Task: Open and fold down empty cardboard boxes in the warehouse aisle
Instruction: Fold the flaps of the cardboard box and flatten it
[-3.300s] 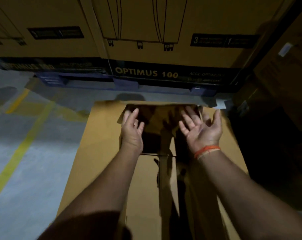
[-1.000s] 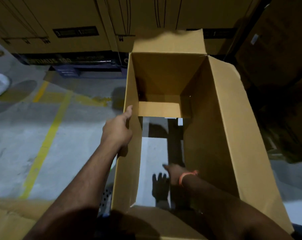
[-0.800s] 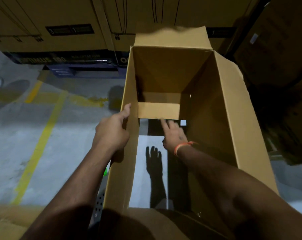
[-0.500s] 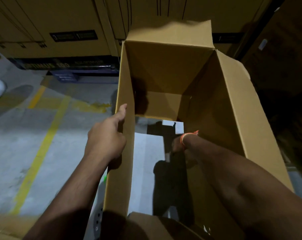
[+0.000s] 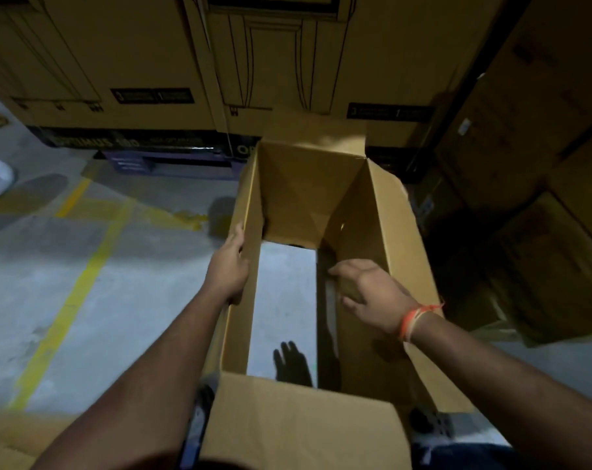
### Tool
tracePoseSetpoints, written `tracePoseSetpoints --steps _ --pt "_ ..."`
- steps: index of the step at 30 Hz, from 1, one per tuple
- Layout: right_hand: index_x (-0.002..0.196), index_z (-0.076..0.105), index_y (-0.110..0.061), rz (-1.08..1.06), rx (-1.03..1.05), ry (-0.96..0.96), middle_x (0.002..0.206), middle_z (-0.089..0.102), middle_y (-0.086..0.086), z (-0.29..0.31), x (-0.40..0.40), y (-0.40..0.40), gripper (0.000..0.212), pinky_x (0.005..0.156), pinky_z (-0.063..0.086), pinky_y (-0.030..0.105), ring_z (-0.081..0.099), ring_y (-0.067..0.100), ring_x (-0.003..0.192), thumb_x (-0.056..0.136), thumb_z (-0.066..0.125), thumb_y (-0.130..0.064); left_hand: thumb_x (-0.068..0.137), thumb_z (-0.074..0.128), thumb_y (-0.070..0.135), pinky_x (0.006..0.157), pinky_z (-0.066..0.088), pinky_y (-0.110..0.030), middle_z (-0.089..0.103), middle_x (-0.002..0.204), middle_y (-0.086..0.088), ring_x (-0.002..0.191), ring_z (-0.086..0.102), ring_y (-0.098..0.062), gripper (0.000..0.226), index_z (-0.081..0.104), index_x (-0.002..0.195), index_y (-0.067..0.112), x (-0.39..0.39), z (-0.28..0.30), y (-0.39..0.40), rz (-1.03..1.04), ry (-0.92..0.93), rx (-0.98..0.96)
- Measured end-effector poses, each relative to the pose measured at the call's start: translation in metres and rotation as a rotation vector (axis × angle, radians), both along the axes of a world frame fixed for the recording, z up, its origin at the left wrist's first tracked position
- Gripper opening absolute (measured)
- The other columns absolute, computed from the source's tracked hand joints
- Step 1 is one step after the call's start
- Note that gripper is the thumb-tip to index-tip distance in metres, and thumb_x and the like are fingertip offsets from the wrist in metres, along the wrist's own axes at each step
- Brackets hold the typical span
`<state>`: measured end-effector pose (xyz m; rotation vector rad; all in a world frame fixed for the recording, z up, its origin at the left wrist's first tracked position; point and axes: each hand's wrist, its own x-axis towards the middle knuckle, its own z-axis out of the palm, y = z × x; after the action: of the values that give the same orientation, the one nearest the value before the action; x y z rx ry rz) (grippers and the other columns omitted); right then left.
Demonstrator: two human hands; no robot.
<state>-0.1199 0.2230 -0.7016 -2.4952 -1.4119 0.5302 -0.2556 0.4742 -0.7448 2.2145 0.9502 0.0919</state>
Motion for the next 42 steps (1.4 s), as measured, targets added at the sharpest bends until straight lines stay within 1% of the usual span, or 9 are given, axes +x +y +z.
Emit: tracePoseSetpoints --steps 4,10,14,18,21,23,26,34,42 --pt "0.146 0.046 -0.031 -0.194 0.001 -0.01 0.151 0.042 -0.003 0.02 -0.004 -0.054 0.053 0.117 0.032 0.034 0.034 0.017 0.141 0.096 0.062 -0.03 0.095 0.067 0.015 0.114 0.036 -0.04 0.012 0.169 -0.014 0.147 0.033 -0.036 0.094 0.003 0.164 0.015 -0.034 0.001 -0.042 -0.02 0.142 -0.011" --pt "0.156 0.033 -0.025 -0.596 0.122 0.218 0.154 0.036 0.008 -0.002 -0.021 -0.11 0.068 0.116 0.036 0.046 0.041 0.03 0.138 0.096 0.064 -0.031 0.087 0.076 0.044 0.106 0.046 -0.05 0.037 0.151 -0.022 0.132 0.045 -0.045 0.092 0.025 0.156 0.012 -0.101 0.009 -0.084 0.323 0.194 -0.151" --pt "0.158 0.021 -0.023 -0.914 0.049 0.38 0.154 0.033 0.018 -0.019 -0.021 -0.146 0.085 0.114 0.037 0.053 0.041 0.042 0.135 0.091 0.068 -0.043 0.054 0.085 0.076 0.112 0.038 -0.053 0.032 0.157 -0.021 0.14 0.038 -0.043 0.139 0.023 0.157 0.008 -0.146 0.018 -0.105 0.63 0.206 -0.548" --pt "0.154 0.025 -0.01 -1.061 0.105 0.65 0.144 0.047 0.023 -0.016 -0.02 -0.17 0.082 0.1 0.045 0.044 0.052 0.043 0.124 0.092 0.07 -0.039 0.089 0.069 0.056 0.094 0.051 -0.048 0.065 0.102 -0.017 0.089 0.062 -0.031 0.066 0.062 0.124 0.001 -0.168 0.037 -0.137 0.533 0.315 -0.868" --pt "0.152 0.029 -0.007 -1.072 0.11 0.673 0.14 0.051 0.023 -0.012 -0.016 -0.178 0.087 0.093 0.049 0.047 0.055 0.042 0.118 0.086 0.076 -0.037 0.085 0.082 0.028 0.074 0.059 -0.042 0.072 0.106 -0.022 0.077 0.068 -0.03 0.048 0.064 0.118 -0.002 -0.171 0.041 -0.141 0.483 0.211 -0.827" --pt "0.142 0.043 -0.006 -1.075 0.173 0.594 0.131 0.059 0.023 -0.014 -0.009 -0.181 0.076 0.093 0.053 0.049 0.061 0.039 0.106 0.081 0.081 -0.031 0.082 0.084 0.016 0.078 0.06 -0.048 0.061 0.131 -0.024 0.099 0.068 -0.04 0.093 0.028 0.156 0.005 -0.166 0.051 -0.138 0.498 0.065 -0.71" --pt "0.121 0.059 -0.007 -1.036 0.308 0.554 0.113 0.068 0.015 0.006 -0.014 -0.178 0.045 0.091 0.054 0.046 0.065 0.033 0.096 0.082 0.08 -0.015 0.092 0.072 0.004 0.081 0.055 -0.047 0.055 0.126 -0.012 0.099 0.064 -0.036 0.113 -0.015 0.161 0.023 -0.161 0.07 -0.141 0.437 -0.084 -0.654" --pt "0.13 0.056 -0.022 -0.817 0.522 0.553 0.122 0.066 0.008 0.043 -0.05 -0.175 0.037 0.101 0.049 0.056 0.061 0.03 0.113 0.096 0.064 -0.011 0.095 0.051 -0.014 0.071 0.061 -0.035 0.046 0.145 -0.018 0.102 0.06 -0.03 0.099 0.002 0.162 0.041 -0.152 0.089 -0.125 0.307 -0.57 -1.157" --pt "0.153 0.034 -0.036 -0.495 0.355 0.22 0.136 0.058 -0.003 0.045 -0.12 -0.144 0.062 0.103 0.05 0.04 0.058 0.014 0.122 0.098 0.06 -0.02 0.108 0.044 0.01 0.08 0.061 -0.048 0.046 0.147 -0.001 0.112 0.064 -0.029 0.092 -0.016 0.141 0.072 -0.111 0.102 -0.165 0.283 -0.662 -0.737"
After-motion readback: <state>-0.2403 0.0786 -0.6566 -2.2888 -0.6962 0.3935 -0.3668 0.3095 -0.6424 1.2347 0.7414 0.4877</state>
